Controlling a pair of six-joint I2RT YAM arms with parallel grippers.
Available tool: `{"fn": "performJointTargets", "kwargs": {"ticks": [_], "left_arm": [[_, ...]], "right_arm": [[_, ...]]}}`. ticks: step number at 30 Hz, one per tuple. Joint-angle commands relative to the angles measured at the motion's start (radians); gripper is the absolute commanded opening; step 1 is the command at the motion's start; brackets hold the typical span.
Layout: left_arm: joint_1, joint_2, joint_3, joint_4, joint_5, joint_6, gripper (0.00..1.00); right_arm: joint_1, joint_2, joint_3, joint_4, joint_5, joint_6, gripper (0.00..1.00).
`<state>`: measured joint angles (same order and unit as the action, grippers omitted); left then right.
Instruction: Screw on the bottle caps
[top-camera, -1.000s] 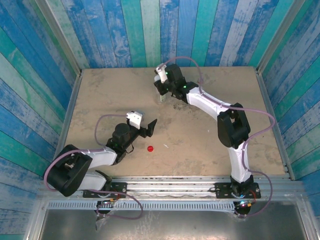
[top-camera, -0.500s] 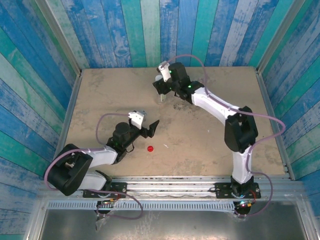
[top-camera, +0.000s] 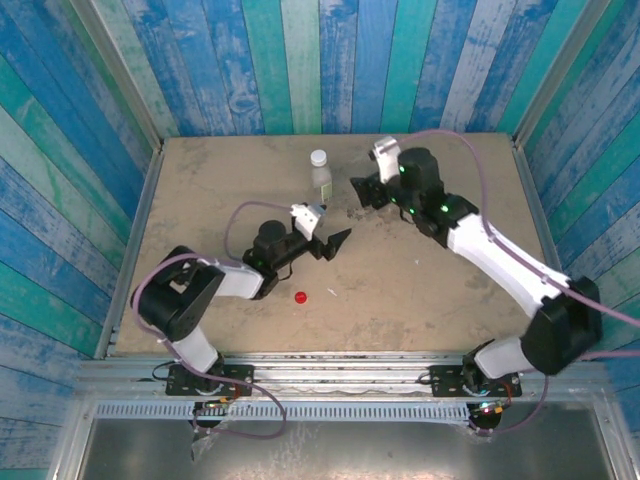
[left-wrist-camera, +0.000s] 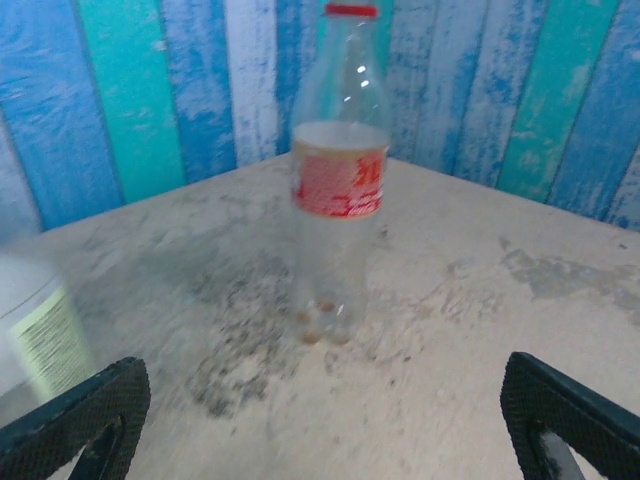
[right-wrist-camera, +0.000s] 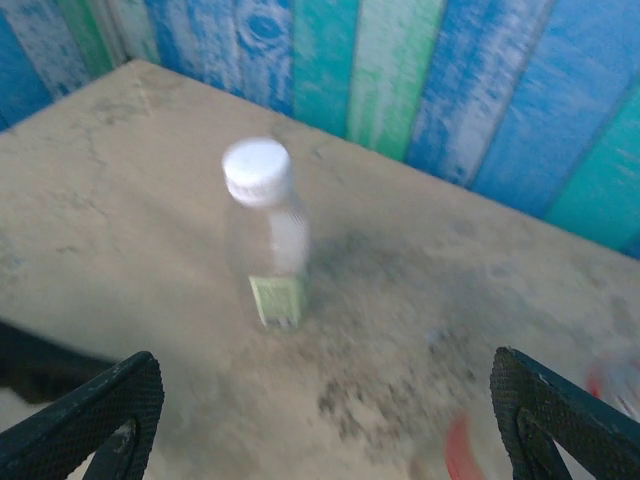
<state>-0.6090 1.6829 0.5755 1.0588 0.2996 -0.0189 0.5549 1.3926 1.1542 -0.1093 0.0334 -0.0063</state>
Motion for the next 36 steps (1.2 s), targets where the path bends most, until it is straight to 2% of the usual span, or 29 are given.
{"fn": "performJointTargets", "kwargs": {"ticks": [1, 8, 14, 22, 28, 36], "left_arm": [[-0.032, 0.124, 0.121, 0.011, 0.074, 0.019, 0.94], [-0.059, 0.353, 0.394, -0.024, 0.064, -0.083, 0.94], [-0.083, 0.495, 0.611, -0.102, 0.042, -0.100, 0.94], [-0.098, 0.601, 0.801, -0.185, 0.011, -0.128, 0.94], [-0.098, 0.639, 0.879, -0.249, -0.010, -0.144, 1.00], [-0.098, 0.664, 0.933, -0.294, -0.031, -0.160, 0.88]], "right_arm": [[-0.017, -0.152, -0.129, -0.009, 0.090, 0.040, 0.87], [-0.062, -0.519, -0.380, -0.019, 0.191, 0.122, 0.87], [-0.073, -0.691, -0.432, -0.102, 0.253, 0.119, 0.88], [-0.076, -0.755, -0.439, -0.136, 0.272, 0.103, 0.88], [-0.078, -0.750, -0.439, -0.129, 0.273, 0.092, 0.88], [-0.078, -0.747, -0.449, -0.120, 0.265, 0.089, 0.87]]}}
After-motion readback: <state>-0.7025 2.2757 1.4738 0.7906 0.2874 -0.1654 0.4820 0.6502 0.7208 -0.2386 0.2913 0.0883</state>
